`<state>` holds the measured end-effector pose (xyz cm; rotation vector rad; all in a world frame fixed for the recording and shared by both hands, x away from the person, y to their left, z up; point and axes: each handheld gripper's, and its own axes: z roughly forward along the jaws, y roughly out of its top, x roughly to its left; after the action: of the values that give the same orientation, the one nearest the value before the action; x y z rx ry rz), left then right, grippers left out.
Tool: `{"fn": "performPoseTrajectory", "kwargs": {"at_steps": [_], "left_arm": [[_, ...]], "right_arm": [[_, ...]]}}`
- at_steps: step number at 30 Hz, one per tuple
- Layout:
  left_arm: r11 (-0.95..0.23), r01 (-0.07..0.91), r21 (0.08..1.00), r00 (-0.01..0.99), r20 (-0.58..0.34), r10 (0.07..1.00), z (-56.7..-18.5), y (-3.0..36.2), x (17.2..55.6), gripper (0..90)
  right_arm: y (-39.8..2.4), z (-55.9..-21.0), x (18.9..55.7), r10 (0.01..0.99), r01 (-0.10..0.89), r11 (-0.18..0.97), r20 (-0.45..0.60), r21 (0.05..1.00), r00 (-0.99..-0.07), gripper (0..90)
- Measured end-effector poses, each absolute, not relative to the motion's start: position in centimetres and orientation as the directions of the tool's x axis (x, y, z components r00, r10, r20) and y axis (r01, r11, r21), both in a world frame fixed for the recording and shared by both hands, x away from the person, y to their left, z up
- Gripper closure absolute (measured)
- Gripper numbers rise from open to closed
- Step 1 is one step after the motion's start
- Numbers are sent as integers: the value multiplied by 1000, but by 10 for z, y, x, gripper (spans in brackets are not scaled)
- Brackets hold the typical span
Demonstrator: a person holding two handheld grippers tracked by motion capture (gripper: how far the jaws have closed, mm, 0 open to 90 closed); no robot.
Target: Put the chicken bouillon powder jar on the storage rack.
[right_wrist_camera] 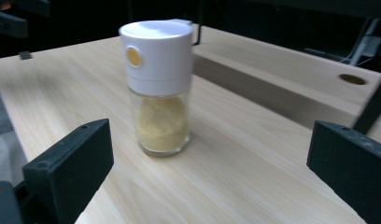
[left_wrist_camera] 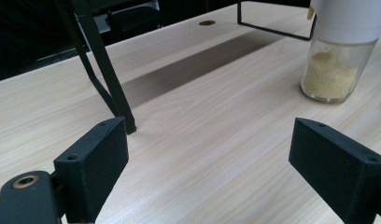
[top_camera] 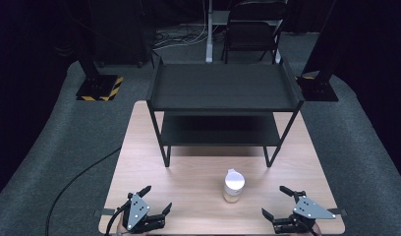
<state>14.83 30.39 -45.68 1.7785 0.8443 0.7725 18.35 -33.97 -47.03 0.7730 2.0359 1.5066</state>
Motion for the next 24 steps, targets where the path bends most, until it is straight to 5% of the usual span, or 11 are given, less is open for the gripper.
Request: {"fn": "performPoseTrajectory", "kwargs": {"at_steps": [20,22,23,24], "left_arm": [[-275,195,942,562,122,818,-457,306,149,119],[-274,195,942,563,121,817,-457,306,149,119],[-274,195,942,563,121,817,-457,306,149,119],[-274,198,941,563,119,818,-457,306,150,119]], "right_arm": [[-259,-474,247,630,148,288,-71,946,-774,14],[-257,-476,252,623,160,277,-50,947,-780,142],[-257,-477,254,615,153,279,-54,948,-787,291],[-260,-479,259,589,147,267,-41,952,-807,300]]}}
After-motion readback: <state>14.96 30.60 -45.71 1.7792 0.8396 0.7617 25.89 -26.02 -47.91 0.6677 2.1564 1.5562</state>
